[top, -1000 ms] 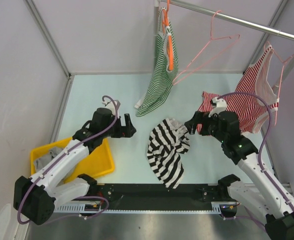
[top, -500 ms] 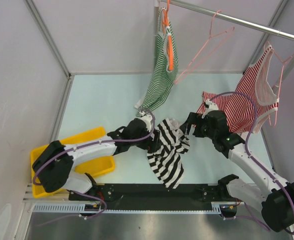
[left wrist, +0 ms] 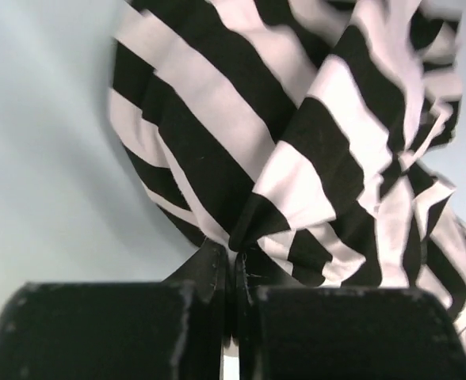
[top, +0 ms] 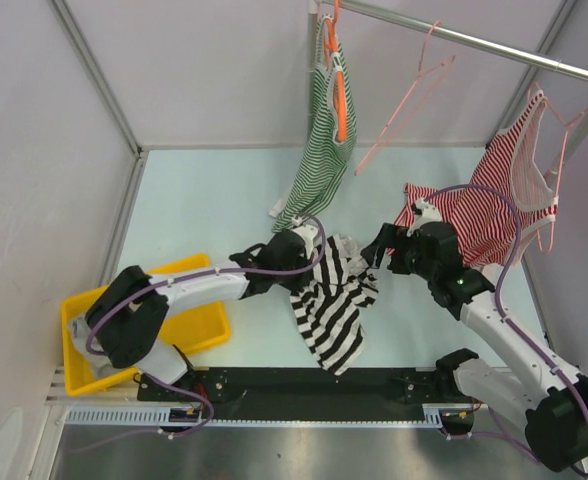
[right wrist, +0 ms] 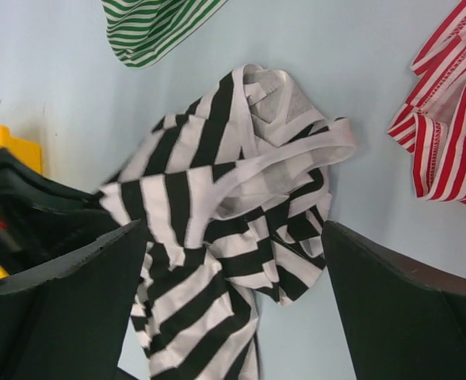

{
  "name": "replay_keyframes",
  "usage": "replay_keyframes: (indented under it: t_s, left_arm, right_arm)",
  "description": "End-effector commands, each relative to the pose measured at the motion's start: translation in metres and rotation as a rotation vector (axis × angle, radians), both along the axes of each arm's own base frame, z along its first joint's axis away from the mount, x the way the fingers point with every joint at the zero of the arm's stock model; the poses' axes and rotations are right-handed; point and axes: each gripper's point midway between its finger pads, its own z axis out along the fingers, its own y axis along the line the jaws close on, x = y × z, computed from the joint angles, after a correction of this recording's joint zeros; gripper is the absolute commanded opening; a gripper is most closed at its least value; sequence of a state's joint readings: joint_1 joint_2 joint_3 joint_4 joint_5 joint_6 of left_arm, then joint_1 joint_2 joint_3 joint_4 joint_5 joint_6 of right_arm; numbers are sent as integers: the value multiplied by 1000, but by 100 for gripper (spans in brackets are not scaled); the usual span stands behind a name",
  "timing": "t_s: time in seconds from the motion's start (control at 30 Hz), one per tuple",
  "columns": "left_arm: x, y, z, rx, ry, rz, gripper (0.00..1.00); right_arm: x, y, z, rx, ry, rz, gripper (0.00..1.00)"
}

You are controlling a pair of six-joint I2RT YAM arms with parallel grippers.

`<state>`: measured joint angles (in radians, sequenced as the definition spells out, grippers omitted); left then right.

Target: Place the tank top on the hanger

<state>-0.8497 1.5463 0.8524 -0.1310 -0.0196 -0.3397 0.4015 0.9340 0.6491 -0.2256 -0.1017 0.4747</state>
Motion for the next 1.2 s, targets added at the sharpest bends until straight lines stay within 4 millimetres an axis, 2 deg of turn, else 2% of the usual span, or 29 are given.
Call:
replay_keyframes:
  t_s: [0.0,0.03,0.07,0.1,0.13,0.23,0.27,0.3,0.37,0.4,0.47,0.5,0.53,0.6,0.67,0.73,0.77,0.83,0.93,0.97,1.0,1.03,1.07,1.13,1.17]
  left_arm:
    - [51,36,57,41,-176,91,6]
    - [59,42,59,41,-176,114,26]
    - [70,59,54,70,-155,165,41]
    - [78,64,54,88,-151,191,54]
    - [82,70,54,113,-151,217,74]
    - [81,71,69,90,-181,232,90]
    - [80,63,77,48,-197,223,93]
    - [74,57,79,9,-190,197,94]
    - [66,49,95,-73,-198,201,97]
    - [59,49,91,-92,-180,199,98]
    - [47,39,101,-176,-169,182,98]
    - [39,40,95,-181,-152,181,98]
    - [34,39,101,-211,-155,177,98]
    - [24,40,96,-229,-134,189,98]
    - [18,44,103,-261,-139,205,99]
    - [13,50,98,-261,-134,216,99]
    - [11,52,104,-273,-145,219,99]
    - [7,58,102,-260,-140,227,99]
    - [3,67,108,-244,-157,236,99]
    - [4,71,109,-234,-167,246,99]
    - [3,73,117,-240,-184,249,100]
    - [2,77,117,-222,-183,252,100]
    - [0,79,121,-222,-189,252,99]
    - [-1,84,132,-232,-208,262,99]
    - [-1,85,138,-243,-214,265,100]
  right_arm:
    - [7,-4,0,-17,-4,-27,97]
    - [8,-4,-3,-19,0,-27,97]
    - [11,-1,-5,-12,4,-28,97]
    - [13,0,-6,-7,6,-29,97]
    - [15,2,-6,-2,4,-26,97]
    - [27,7,-9,4,1,-19,97]
    - [33,10,-6,12,-18,-13,97]
    - [39,12,-13,3,-4,-9,97]
    - [51,11,-16,-4,-4,-25,96]
    - [57,10,-28,-18,27,-38,96]
    - [73,5,-33,4,21,-64,95]
    - [76,5,-47,15,54,-65,95]
    - [87,1,-46,52,40,-86,94]
    - [93,7,-48,97,43,-47,90]
    - [102,11,-53,92,35,-34,88]
    - [110,13,-58,83,36,-26,86]
    - [112,13,-62,77,46,-28,81]
    - [114,16,-71,73,74,-12,77]
    - [114,21,-77,82,84,20,58]
    - [115,22,-77,79,87,27,42]
    - [115,24,-75,78,85,34,34]
    - [114,25,-73,70,86,37,24]
    - [115,27,-60,69,58,41,3]
    - [107,37,-53,28,54,69,0]
    - [105,44,-34,20,11,90,0]
